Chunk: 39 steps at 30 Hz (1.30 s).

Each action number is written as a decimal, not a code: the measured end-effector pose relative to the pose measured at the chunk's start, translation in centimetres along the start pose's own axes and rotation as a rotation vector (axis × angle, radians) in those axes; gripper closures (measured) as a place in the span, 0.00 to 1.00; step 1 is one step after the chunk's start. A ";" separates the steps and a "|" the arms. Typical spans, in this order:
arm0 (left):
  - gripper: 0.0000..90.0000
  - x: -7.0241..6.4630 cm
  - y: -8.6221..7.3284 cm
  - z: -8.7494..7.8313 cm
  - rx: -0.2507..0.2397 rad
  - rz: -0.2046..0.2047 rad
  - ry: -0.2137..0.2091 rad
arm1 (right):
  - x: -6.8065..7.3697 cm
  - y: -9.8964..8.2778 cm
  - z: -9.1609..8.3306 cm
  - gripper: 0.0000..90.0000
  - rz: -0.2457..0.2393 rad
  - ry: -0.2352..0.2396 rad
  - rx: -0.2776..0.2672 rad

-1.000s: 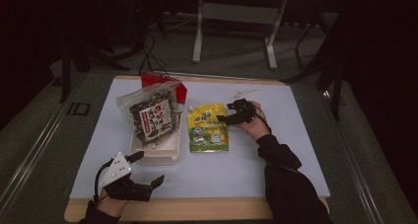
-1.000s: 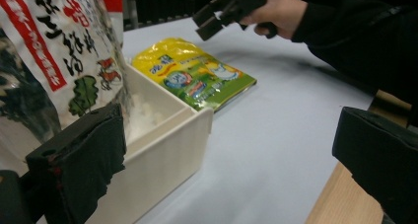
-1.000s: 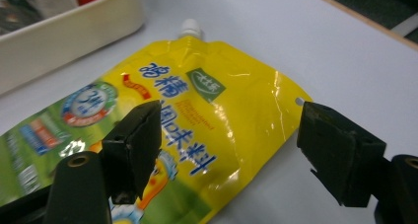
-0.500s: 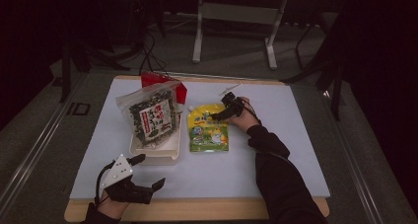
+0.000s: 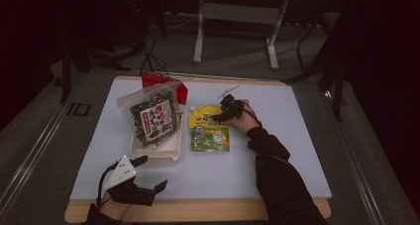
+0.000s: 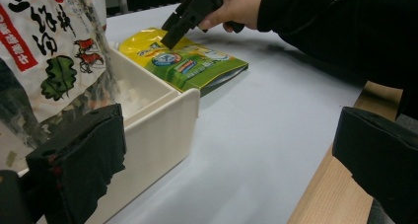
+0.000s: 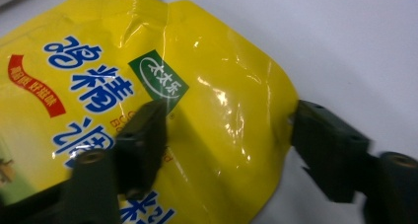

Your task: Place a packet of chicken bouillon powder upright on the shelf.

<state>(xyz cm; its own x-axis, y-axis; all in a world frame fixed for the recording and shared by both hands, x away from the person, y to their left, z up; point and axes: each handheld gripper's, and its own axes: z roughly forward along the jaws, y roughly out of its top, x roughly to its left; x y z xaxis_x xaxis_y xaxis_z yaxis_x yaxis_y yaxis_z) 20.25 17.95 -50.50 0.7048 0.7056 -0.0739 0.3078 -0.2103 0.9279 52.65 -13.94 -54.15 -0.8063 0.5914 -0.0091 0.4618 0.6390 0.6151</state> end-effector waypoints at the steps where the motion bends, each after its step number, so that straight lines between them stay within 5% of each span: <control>1: 0.01 0.0 0.0 0.0 0.002 0.002 0.000 | 0.1 0.1 -0.1 0.41 -0.006 -0.004 0.004; 7: 0.01 -0.1 0.0 0.1 0.004 0.002 -0.005 | 0.5 -0.1 -0.3 0.52 -0.018 -0.020 -0.010; 8: 0.01 0.0 0.0 0.1 0.004 0.001 -0.004 | 0.7 0.0 -0.4 0.72 -0.041 -0.049 -0.012; 14: 0.01 0.0 0.0 0.1 0.008 0.001 -0.004 | 1.2 0.0 -0.4 0.93 -0.078 -0.080 -0.010; 26: 0.01 0.2 0.1 0.1 0.001 -0.005 0.000 | 0.3 0.1 -1.9 1.00 0.025 0.015 -0.063; 39: 0.01 -0.1 0.5 0.2 0.006 0.005 0.012 | 1.2 0.1 -5.4 1.00 -0.015 0.033 -0.091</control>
<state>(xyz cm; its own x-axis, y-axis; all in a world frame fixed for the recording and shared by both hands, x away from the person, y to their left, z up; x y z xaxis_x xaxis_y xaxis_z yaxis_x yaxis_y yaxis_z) 20.48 17.68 -50.13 0.6985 0.7127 -0.0651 0.3081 -0.2174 0.9262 49.74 -15.87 -49.86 -0.8254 0.5645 0.0065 0.4155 0.5997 0.6839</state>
